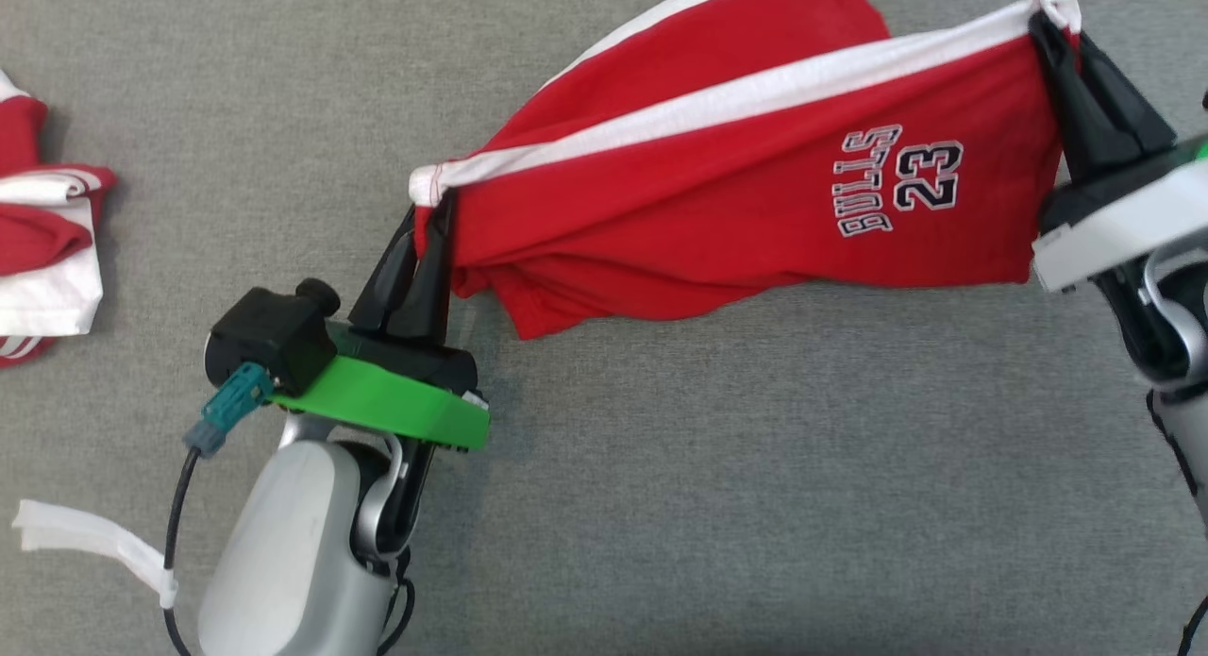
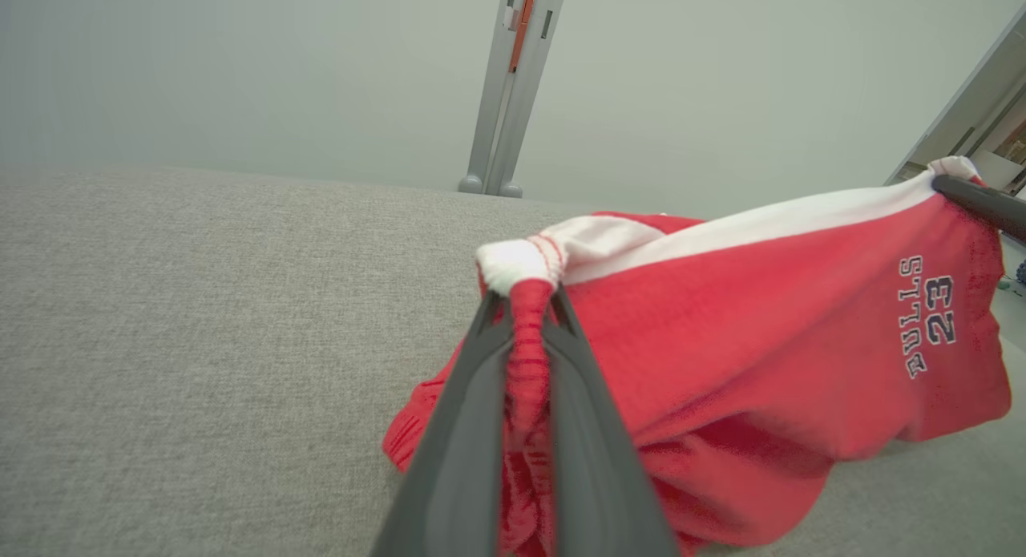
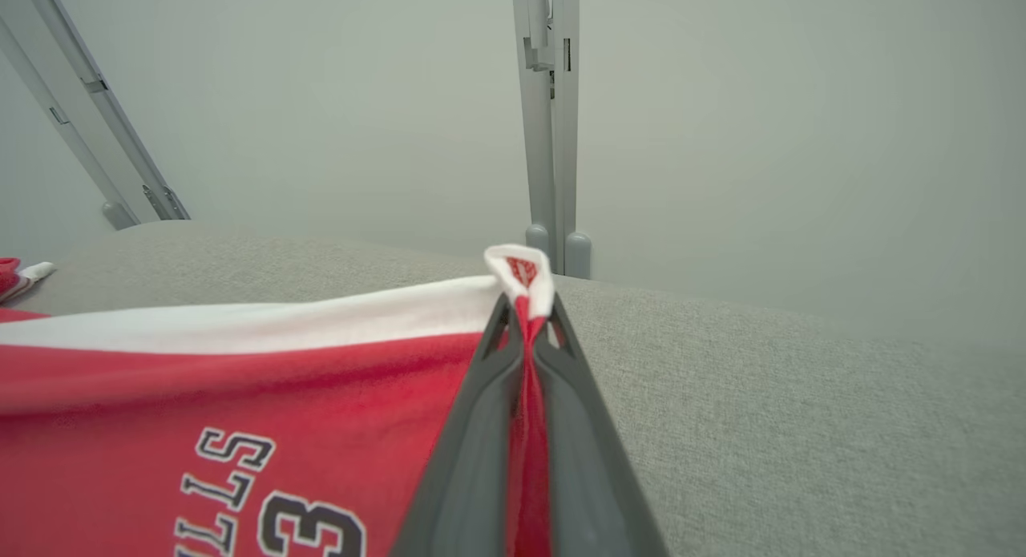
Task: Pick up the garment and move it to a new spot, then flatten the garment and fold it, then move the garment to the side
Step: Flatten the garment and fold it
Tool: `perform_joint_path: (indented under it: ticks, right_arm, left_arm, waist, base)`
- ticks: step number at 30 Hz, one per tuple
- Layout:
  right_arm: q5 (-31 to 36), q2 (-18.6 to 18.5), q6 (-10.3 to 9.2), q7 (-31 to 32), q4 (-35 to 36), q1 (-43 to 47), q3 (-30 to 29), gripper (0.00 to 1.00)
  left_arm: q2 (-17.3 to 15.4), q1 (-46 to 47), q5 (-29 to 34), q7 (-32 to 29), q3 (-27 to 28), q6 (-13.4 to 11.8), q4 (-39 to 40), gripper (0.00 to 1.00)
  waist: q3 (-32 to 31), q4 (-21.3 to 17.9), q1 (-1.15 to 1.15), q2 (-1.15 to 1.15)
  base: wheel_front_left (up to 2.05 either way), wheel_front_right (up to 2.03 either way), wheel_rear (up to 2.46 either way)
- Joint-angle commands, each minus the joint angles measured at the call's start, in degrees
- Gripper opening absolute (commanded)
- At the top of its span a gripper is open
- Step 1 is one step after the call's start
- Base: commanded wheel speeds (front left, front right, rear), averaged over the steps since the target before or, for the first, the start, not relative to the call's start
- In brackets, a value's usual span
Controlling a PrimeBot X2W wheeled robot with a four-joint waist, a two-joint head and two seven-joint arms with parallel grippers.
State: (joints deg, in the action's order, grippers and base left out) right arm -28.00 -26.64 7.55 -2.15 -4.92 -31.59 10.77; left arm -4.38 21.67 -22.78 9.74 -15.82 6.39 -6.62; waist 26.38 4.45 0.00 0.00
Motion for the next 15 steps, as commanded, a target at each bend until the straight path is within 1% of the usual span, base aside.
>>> perform_joint_path:
  ticks: [1,7,13,14,15]
  right_arm:
    - [-0.69,-0.7,-0.11,0.23,-2.14,-3.1,0.88,0.0]
    - [-2.04,-2.18,-0.11,-1.19,-14.06,-15.29,7.59,0.0]
    - [-2.58,-1.73,-0.11,-4.31,-25.02,-23.18,11.94,0.0]
    - [-2.91,-1.27,-0.11,-4.87,-26.78,-24.06,12.55,0.0]
    - [-2.96,-1.07,-0.11,-5.15,-28.25,-24.73,13.09,0.0]
  left_arm:
    - [-0.04,2.07,-0.34,0.51,0.15,0.07,-0.89,0.0]
    - [0.66,7.71,-1.45,1.15,-2.23,0.52,-5.05,0.0]
    - [0.92,11.65,-2.76,1.97,-4.4,0.68,-8.81,0.0]
    - [0.99,12.08,-3.38,2.16,-4.8,0.76,-9.41,0.29]
    - [1.01,12.44,-3.69,2.48,-5.12,0.82,-9.76,0.85]
  waist:
    - [5.64,4.96,0.0,0.0]
    - [7.46,7.98,0.0,0.0]
    - [7.77,9.08,0.0,0.0]
    - [7.73,9.09,0.0,0.0]
    - [7.67,9.06,0.0,0.0]
  base:
    - [0.0,0.0,0.0]
    - [0.0,0.0,0.0]
    - [0.0,0.0,0.0]
    - [0.0,0.0,0.0]
    - [0.0,0.0,0.0]
